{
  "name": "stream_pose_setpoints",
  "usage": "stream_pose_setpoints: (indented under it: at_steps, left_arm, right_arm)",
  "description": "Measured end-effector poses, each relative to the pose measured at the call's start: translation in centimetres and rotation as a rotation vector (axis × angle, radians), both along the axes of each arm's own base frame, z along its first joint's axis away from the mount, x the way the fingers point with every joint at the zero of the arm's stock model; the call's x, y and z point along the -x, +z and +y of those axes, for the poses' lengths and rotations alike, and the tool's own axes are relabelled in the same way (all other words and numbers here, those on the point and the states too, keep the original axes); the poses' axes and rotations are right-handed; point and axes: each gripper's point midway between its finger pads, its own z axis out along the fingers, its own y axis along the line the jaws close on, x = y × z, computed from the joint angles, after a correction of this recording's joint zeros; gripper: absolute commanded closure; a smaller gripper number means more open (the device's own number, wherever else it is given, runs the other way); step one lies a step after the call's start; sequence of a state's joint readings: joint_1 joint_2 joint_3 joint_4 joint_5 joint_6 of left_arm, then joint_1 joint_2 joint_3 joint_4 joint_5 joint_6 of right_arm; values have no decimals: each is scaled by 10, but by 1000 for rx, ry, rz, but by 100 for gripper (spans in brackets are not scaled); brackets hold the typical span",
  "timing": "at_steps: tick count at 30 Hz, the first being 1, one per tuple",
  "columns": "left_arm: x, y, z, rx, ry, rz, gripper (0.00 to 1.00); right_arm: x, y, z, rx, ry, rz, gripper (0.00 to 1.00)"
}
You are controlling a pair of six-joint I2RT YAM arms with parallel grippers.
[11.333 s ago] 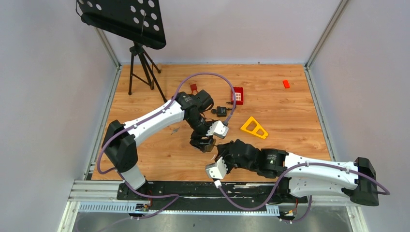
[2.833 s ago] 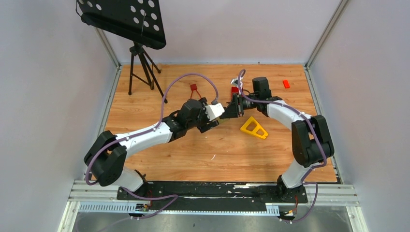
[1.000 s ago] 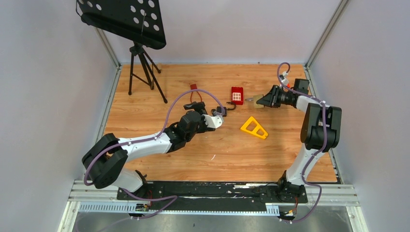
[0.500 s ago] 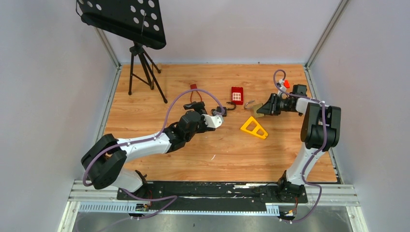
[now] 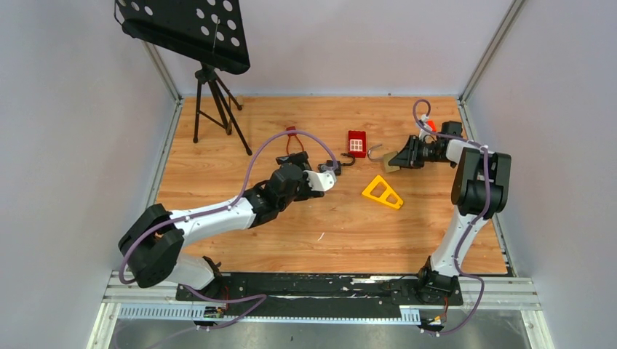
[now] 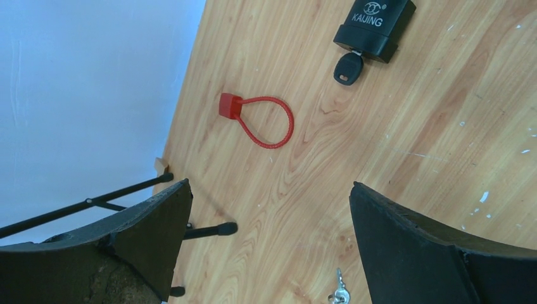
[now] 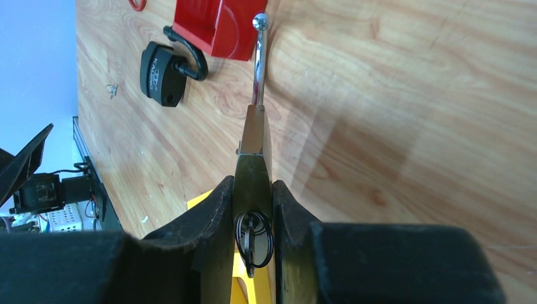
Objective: Unlock with the key
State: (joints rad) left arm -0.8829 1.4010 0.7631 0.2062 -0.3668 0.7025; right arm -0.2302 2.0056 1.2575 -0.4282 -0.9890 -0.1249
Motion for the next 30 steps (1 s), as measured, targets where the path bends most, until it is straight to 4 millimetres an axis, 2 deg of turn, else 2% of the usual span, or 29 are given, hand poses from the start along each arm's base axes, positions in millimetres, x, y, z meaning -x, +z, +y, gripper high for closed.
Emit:
stream_pose_setpoints:
  at_steps: [4, 8, 13, 20, 24, 28, 30]
  left_arm:
    - [3, 5, -3, 13, -10, 45, 0]
    - [8, 11, -5, 43, -34, 115, 0]
    - [14, 19, 5, 86, -38, 183, 0]
    - [11, 32, 19, 150, -10, 226, 0]
    - [4, 34, 31, 188, 29, 256, 0]
    - [1, 29, 39, 191, 43, 283, 0]
    - [1, 28, 41, 204, 42, 294, 0]
  right_arm:
    - [-13, -2, -5, -3, 1, 12, 74]
    - [-20, -8, -9, -3, 6, 24, 67]
    - [-11, -22, -13, -7, 5, 79, 59]
    - [-7, -17, -12, -47, 12, 84, 41]
    - [-4, -13, -13, -48, 17, 76, 29]
    - [4, -9, -19, 36, 14, 39, 22]
    - [13, -6, -30, 140, 3, 5, 16]
